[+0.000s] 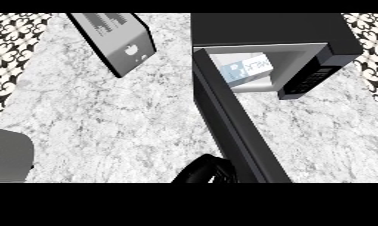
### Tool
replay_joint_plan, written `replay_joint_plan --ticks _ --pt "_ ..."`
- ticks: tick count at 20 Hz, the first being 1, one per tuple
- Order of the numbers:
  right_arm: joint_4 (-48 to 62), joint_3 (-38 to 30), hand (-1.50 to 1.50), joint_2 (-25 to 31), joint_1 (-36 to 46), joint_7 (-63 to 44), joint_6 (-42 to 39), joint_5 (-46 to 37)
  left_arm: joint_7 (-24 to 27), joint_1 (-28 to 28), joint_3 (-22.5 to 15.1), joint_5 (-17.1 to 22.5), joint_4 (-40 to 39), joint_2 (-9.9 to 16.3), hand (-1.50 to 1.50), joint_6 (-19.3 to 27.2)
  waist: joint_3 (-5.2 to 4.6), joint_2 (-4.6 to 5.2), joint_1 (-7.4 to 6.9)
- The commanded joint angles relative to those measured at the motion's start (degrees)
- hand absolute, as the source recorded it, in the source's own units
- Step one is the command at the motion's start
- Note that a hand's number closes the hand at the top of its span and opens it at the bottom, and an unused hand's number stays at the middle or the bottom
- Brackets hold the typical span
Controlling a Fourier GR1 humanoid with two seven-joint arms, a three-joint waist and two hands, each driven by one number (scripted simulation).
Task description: Pick up the milk, place it into the microwave and close the microwave
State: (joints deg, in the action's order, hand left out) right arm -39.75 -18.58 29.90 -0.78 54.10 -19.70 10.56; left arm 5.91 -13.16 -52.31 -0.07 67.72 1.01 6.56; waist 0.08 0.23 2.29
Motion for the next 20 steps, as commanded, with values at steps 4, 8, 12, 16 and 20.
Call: replay_joint_plan --ticks 4,8,12,16,20 --pt "-4.3 2.8 -1.50 -0.3 0.1 5.5 -10.1 1.8 6.5 -2.9 -9.9 6.1 -3.8 -1.0 1.50 7.7 -0.20 0.20 1.60" --pt "-6.4 4.1 -1.50 0.3 2.3 2.1 -9.7 3.1 6.0 -10.6 -9.6 11.5 -2.5 -0.9 1.50 10.1 -0.19 0.54 2.85" --pt "-11.1 5.2 -1.50 0.4 1.6 0.1 -10.2 5.1 5.9 -11.9 -11.9 14.3 -2.9 -0.9 -1.50 15.4 -0.33 0.45 5.03" --pt "-13.0 6.2 -1.50 0.4 2.9 -3.1 -9.5 6.7 5.3 -15.7 -11.6 17.6 -3.7 -1.0 1.50 18.3 -0.30 0.96 6.62" --pt "-16.1 7.8 -1.50 0.3 3.1 -4.7 -9.5 7.7 4.8 -19.4 -10.9 20.2 -4.6 -0.9 1.50 20.8 -0.32 1.20 8.93"
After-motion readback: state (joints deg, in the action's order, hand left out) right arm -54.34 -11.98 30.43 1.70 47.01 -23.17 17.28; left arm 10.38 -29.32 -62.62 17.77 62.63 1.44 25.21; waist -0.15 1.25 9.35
